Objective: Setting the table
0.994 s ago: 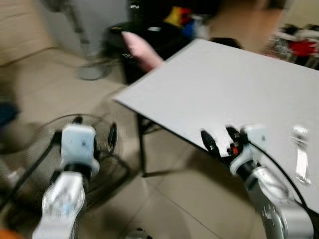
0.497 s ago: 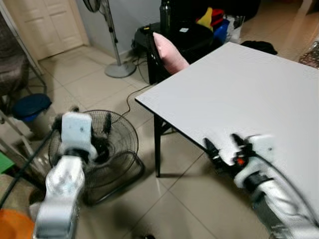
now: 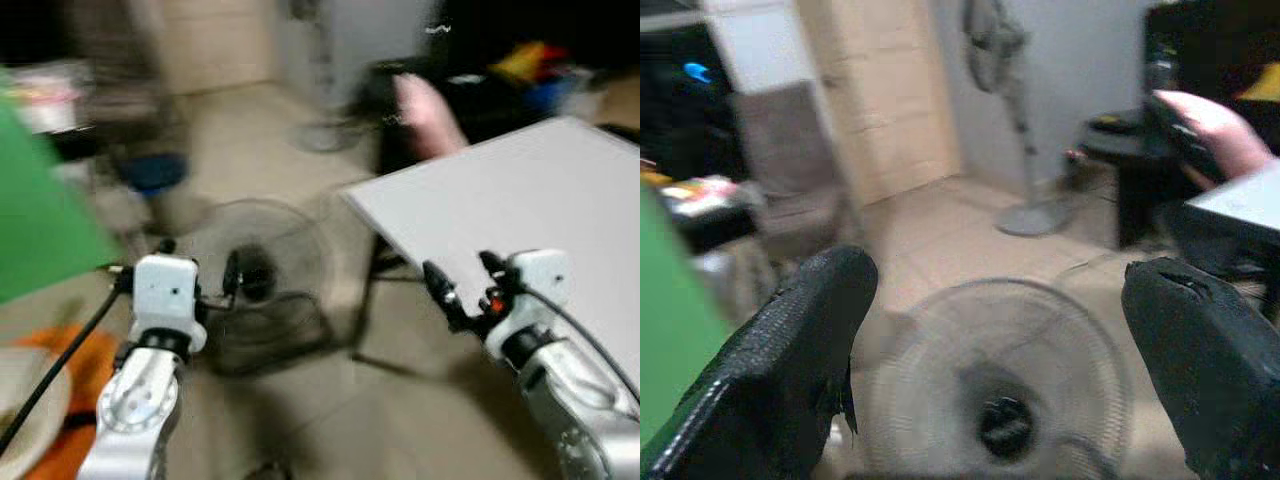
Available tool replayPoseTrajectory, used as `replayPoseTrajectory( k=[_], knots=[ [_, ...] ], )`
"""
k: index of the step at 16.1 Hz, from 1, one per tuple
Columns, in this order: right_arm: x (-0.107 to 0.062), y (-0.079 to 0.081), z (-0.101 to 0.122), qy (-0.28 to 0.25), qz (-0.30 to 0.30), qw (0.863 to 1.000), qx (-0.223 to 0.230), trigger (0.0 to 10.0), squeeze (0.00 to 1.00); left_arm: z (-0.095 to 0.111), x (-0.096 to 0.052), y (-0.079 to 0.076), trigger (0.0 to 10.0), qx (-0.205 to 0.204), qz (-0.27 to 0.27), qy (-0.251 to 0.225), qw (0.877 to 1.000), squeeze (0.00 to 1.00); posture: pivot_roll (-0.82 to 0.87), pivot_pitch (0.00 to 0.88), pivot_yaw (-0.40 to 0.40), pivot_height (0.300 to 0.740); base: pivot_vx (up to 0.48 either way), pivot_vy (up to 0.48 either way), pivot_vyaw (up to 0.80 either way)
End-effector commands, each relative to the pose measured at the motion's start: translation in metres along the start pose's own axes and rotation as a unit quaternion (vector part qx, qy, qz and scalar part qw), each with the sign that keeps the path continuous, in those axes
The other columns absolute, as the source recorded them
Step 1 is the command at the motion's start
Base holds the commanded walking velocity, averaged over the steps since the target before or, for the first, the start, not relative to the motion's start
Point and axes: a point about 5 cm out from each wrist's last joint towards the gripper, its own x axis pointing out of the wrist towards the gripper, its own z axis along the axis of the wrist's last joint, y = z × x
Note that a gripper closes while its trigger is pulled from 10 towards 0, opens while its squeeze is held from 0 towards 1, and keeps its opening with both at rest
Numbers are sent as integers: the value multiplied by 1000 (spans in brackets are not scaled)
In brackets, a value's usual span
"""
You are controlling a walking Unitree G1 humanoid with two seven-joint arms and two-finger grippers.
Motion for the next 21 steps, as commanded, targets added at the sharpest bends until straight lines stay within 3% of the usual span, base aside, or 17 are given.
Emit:
replayPoseTrajectory(
  k=[1, 6, 10, 14, 18, 21],
  knots=[
    [2, 1, -1, -1, 7, 1000, 4, 10000, 1000, 4, 1, 2, 10000, 13, 5, -5, 1000, 0, -154, 0, 32, 740, 0, 0, 800],
    [5, -7, 0, -5, 0, 1000, 2, 10000, 1000, 8, -7, 1, 10000, 13, 15, -17, 1000, 0, -151, 0, 46, 740, 0, 0, 800],
    [8, -4, 5, -13, 13, 1000, -3, 10000, 1000, 11, -8, -2, 10000, 19, 17, -17, 1000, 0, -139, 0, 39, 740, 0, -368, 800],
    [11, -2, 4, -16, 37, 999, 7, 10000, 1000, 24, -14, -7, 10000, 13, 21, -32, 999, 0, -109, 0, 30, 740, 0, -248, 0],
    [19, 0, 5, -16, 58, 998, 5, 10000, 1000, 18, -21, -7, 10000, 32, 9, -13, 999, 0, -88, 0, 19, 740, 0, 0, 0],
    [21, 0, 0, -9, 63, 998, 12, 10000, 1000, 16, -26, -4, 10000, 21, 18, -2, 1000, 0, -81, 0, 22, 740, 0, 0, 0]
  ],
)
